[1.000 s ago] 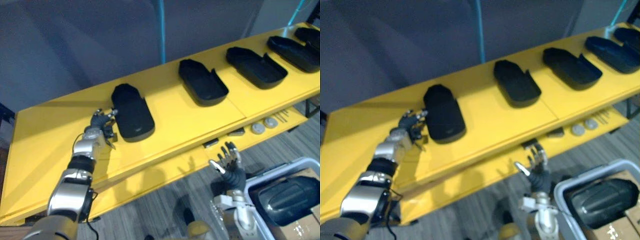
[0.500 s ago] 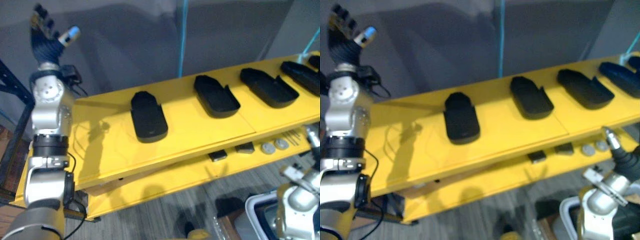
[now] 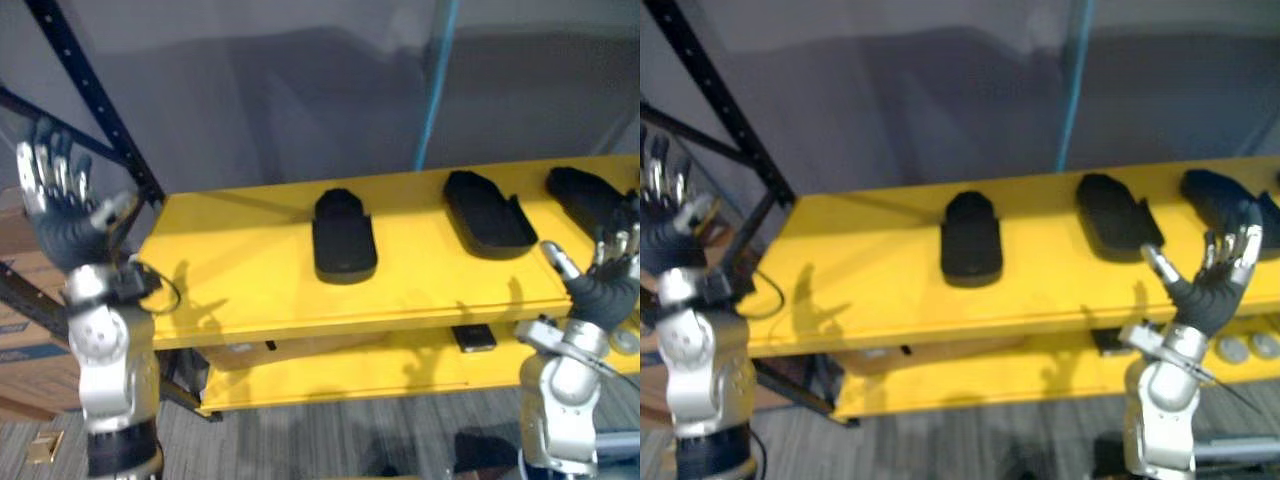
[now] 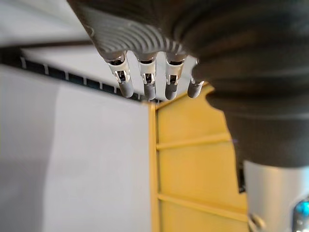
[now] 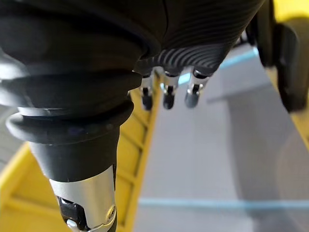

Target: Walk over and take plastic housings, then place them on the shelf

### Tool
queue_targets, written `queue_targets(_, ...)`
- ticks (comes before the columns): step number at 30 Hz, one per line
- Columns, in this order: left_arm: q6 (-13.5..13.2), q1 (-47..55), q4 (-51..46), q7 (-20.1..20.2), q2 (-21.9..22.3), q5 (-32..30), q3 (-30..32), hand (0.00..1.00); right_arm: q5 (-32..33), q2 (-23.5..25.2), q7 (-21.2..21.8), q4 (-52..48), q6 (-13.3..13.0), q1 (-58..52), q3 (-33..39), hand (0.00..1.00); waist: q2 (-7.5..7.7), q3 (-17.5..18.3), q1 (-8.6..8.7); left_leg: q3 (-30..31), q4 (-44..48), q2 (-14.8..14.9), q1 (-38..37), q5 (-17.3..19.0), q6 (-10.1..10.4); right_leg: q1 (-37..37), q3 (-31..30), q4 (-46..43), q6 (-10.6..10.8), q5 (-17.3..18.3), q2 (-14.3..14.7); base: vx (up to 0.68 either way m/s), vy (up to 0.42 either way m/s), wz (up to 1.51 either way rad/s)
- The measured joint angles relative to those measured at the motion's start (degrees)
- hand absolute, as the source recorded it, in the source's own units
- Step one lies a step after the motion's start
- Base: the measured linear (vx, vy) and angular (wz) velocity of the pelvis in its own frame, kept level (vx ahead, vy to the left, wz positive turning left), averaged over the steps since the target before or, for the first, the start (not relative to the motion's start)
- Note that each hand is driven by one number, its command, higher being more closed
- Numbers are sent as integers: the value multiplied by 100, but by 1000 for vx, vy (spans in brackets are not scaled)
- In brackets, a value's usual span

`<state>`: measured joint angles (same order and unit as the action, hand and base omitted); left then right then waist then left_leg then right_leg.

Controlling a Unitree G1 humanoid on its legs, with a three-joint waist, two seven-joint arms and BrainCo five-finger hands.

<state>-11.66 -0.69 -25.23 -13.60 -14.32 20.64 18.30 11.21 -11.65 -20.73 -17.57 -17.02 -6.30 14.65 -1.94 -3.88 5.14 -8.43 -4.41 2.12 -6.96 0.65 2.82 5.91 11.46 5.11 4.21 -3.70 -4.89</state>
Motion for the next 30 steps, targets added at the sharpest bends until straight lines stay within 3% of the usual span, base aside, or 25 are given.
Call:
queue_targets(1, -462, 575, -170, 368, 260, -147, 194, 0, 268, 163, 196, -25, 364, -127, 234, 0, 240, 40, -123, 45, 1, -1, 20, 1, 0, 9, 87, -46, 12, 61, -13, 5, -2, 8)
queue_targets(7, -473, 667, -200, 370, 432, -144, 173, 0, 286, 213, 216, -23, 364, -156, 236, 0, 263, 15, -118, 45, 1, -1, 21, 1, 0, -2, 86, -45, 12, 61, -14, 0, 0, 0)
queue_targets(12, -404, 1155, -411, 594, 764, -137, -420, 0, 631, 538, 487, -22, 324, -524, 229, 0, 349, -78, -127, 55, 30, -6, 201, -1, -1, -150, 84, -52, 15, 44, -19, 0, 0, 0)
queue_targets(13, -355, 1212, -411, 703, 827, -124, -630, 100, 662, 587, 542, -22, 293, -559, 227, 0, 359, -89, -129, 48, 30, -8, 232, -1, -1, -183, 75, -53, 18, 38, -21, 0, 0, 0)
queue_targets(17, 66, 1237, -310, 1501, 839, -95, -1764, 100, 857, 634, 752, -21, 80, -698, 85, 0, 376, -253, -125, 17, 10, -21, 245, 4, -7, -208, 39, -55, 27, 32, -33, 7, 7, -3)
queue_targets(19, 385, 1107, -56, 2089, 770, -184, -2354, 100, 914, 633, 869, -12, 46, -693, -35, 0, 344, -274, -112, -32, 2, -26, 293, 12, -17, -283, -45, -56, 38, 25, -35, 31, 17, -10)
queue_targets(26, 762, 755, 186, 2820, 405, -314, -2654, 100, 1050, 629, 956, 28, 43, -634, -20, 0, 283, -322, -115, -128, 1, -24, 209, 54, -10, -254, -128, -61, 43, 23, -35, 27, 9, -7)
queue_targets(30, 1167, 658, 355, 3166, 279, -318, -3071, 100, 1051, 583, 972, 30, 37, -631, -23, 0, 220, -332, -94, -173, -3, -65, 172, 107, -41, -235, -197, -124, 100, 66, -84, -7, 14, -6)
